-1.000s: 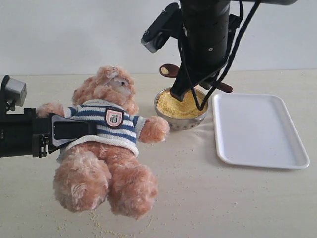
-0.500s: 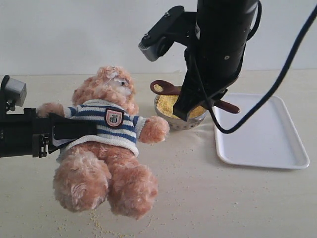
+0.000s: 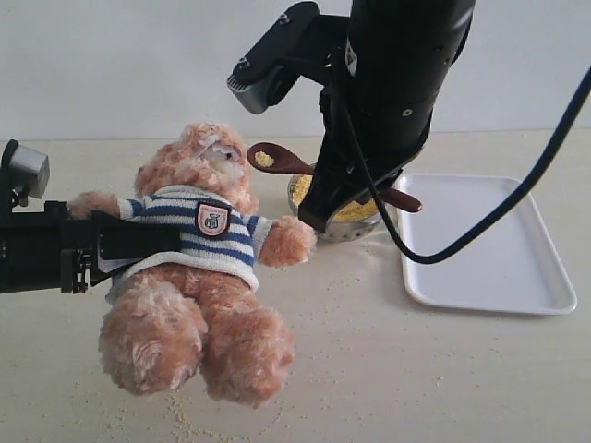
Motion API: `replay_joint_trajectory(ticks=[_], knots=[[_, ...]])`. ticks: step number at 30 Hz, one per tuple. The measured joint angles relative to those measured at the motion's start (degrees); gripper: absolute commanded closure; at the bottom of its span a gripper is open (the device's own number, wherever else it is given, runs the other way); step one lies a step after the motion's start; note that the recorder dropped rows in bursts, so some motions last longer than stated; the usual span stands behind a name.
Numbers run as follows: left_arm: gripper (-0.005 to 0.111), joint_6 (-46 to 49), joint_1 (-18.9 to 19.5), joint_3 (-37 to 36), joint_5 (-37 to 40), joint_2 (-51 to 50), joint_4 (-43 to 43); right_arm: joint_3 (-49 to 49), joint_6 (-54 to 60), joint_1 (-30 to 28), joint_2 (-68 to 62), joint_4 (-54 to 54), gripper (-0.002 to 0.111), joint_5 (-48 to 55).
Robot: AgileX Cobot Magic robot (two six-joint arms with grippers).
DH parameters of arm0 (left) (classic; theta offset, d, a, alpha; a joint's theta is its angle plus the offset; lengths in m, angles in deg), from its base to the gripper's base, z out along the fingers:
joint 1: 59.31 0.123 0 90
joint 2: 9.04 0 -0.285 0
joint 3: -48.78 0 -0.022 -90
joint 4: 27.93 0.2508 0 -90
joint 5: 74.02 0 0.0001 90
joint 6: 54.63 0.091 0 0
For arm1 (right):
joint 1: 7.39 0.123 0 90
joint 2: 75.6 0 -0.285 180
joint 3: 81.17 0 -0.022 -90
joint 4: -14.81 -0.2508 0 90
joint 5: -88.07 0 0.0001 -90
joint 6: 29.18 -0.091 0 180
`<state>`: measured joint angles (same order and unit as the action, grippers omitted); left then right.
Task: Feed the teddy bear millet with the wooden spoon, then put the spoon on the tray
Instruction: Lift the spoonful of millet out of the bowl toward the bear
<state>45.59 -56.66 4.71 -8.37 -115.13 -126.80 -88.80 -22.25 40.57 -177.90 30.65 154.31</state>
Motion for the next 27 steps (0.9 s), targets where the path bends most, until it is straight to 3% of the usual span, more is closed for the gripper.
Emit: replay_joint_trajectory(ticks=[9,18,27], knots=[[0.102,0.0,0.0,0.0,0.0,0.0,0.0,0.0,0.5,0.2,0.0,0.0,0.108,-1.5],[0.102,0.0,0.0,0.0,0.0,0.0,0.0,0.0,1.4,4.5,0.0,3.1,0.108,-6.1],[0.102,0.0,0.0,0.0,0.0,0.0,0.0,0.0,1.4,4.5,-2.1,7.4,0.108,-4.4]])
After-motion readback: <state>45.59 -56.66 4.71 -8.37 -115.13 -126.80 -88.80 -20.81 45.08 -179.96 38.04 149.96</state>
